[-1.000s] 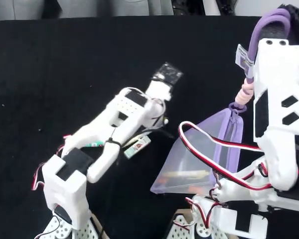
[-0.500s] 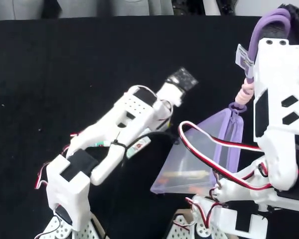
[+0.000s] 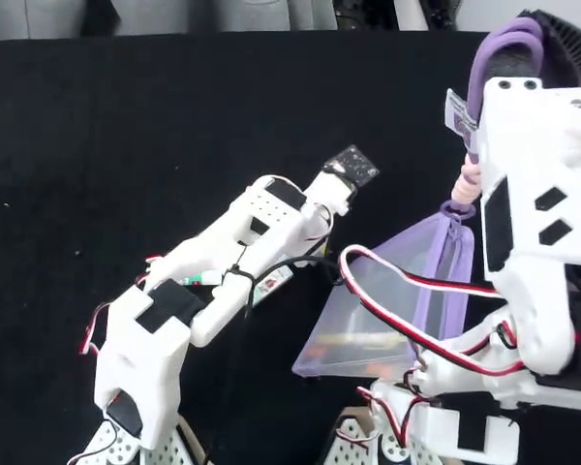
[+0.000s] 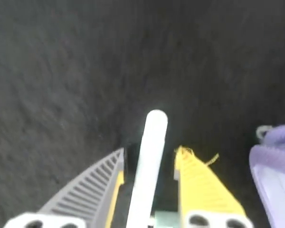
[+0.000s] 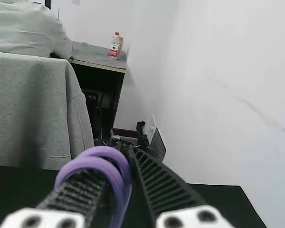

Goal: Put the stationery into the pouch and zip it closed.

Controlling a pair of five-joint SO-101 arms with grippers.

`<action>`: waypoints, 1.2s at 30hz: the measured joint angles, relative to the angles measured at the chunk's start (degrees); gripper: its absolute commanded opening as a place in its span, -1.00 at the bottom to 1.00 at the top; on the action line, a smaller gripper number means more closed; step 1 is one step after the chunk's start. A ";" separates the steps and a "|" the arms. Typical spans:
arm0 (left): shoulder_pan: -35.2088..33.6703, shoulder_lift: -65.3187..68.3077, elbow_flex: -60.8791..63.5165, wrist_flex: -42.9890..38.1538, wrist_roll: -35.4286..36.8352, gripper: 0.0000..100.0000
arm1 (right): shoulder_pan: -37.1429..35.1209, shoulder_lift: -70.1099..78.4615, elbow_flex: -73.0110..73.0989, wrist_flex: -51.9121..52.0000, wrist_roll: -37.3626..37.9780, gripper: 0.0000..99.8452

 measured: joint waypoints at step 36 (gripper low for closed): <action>-38.07 -64.53 17.93 -4.13 31.91 -0.94 | -24.35 4.66 9.67 -6.24 -12.31 -0.98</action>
